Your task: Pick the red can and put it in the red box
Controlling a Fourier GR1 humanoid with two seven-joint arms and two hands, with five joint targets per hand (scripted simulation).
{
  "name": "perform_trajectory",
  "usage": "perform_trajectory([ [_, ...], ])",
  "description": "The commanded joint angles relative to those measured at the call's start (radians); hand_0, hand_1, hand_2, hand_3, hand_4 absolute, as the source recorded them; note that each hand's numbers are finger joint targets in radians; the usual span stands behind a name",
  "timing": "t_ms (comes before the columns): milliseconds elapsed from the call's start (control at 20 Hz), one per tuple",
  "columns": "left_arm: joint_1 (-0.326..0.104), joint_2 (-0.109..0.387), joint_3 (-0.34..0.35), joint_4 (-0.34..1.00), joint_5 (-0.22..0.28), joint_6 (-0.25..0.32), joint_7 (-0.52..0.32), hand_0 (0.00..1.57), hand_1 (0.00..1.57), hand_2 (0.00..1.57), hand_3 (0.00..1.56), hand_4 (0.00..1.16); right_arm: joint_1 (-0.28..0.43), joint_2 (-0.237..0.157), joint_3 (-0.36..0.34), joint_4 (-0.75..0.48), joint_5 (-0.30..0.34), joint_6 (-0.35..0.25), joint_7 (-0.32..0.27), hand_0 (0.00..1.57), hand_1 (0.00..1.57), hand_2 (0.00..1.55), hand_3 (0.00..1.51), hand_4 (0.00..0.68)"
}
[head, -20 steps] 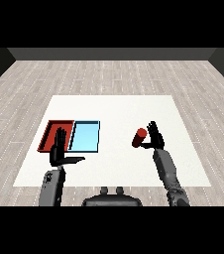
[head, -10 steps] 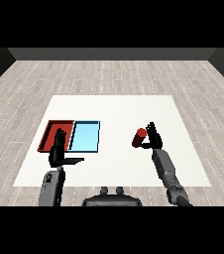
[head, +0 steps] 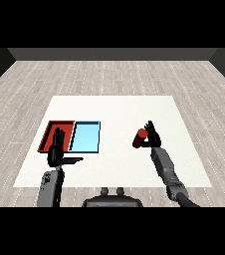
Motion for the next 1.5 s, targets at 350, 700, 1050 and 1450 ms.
perform_trajectory([
  [350, 0.05, 0.007, 0.003, 0.011, 0.007, -0.033, -0.055, 0.0, 0.0, 0.0, 0.0, 0.0, -0.04, 0.032, 0.007, 0.069, 0.008, -0.039, -0.019, 0.0, 0.0, 0.0, 0.0, 0.0],
  [700, -0.075, 0.006, 0.021, 0.122, -0.002, -0.012, -0.058, 0.0, 0.0, 0.0, 0.0, 0.0, -0.124, 0.017, 0.0, 0.153, 0.024, -0.06, -0.034, 0.0, 0.0, 0.0, 0.0, 0.0],
  [1050, 0.036, -0.015, -0.042, -0.06, -0.029, 0.023, 0.013, 0.0, 0.0, 0.0, 0.0, 0.0, -0.134, 0.022, 0.005, 0.179, 0.025, -0.034, -0.032, 0.0, 0.0, 0.0, 0.0, 0.0],
  [1450, -0.054, 0.005, 0.008, 0.018, 0.001, 0.02, 0.017, 0.0, 0.0, 0.0, 0.0, 0.0, -0.141, 0.036, 0.01, 0.194, 0.052, -0.167, -0.012, 1.47, 1.47, 1.47, 1.43, 0.579],
])
